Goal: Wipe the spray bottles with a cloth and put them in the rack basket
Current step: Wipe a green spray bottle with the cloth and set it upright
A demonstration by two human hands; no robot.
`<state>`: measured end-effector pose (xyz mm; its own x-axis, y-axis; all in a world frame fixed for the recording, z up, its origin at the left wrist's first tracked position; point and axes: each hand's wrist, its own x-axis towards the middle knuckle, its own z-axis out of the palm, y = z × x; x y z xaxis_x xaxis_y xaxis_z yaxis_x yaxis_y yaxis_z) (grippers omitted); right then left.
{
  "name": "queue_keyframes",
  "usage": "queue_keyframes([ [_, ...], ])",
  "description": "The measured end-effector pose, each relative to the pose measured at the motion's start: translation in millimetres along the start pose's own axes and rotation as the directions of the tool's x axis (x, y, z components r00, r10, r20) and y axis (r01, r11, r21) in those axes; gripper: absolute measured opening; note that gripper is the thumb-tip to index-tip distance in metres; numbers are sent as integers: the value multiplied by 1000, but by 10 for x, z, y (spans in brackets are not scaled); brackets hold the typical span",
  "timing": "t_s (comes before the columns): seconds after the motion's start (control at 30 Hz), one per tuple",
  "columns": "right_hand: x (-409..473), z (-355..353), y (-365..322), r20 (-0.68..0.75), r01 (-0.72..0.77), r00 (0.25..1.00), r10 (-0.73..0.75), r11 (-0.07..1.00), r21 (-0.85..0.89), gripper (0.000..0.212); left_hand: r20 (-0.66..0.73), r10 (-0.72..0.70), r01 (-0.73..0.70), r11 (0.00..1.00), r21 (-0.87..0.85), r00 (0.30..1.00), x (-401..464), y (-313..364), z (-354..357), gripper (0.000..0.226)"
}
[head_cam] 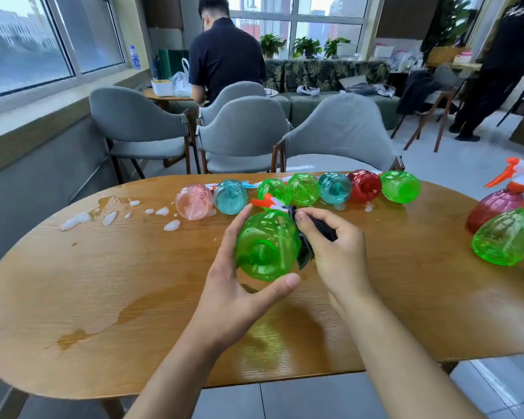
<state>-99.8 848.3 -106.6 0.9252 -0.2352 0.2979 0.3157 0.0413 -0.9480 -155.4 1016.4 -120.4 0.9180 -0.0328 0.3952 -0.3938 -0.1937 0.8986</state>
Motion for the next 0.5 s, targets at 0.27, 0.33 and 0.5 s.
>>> queue_keyframes([
  [0.27, -217, -52, -289, 79, -30, 997, 27, 999, 28, 7, -191, 217, -150, 937, 315, 957, 35, 232, -26, 95],
  [0.33, -317, -148, -420, 70, 257, 966, -250, 958, -129, 9, -217, 235, -129, 901, 413, 948, 11, 315, -42, 88],
  [0.5, -518, -178, -851, 291, 643, 766, -574, 674, -364, 11, -163, 279, -127, 786, 606, 946, -141, 560, -2, 90],
])
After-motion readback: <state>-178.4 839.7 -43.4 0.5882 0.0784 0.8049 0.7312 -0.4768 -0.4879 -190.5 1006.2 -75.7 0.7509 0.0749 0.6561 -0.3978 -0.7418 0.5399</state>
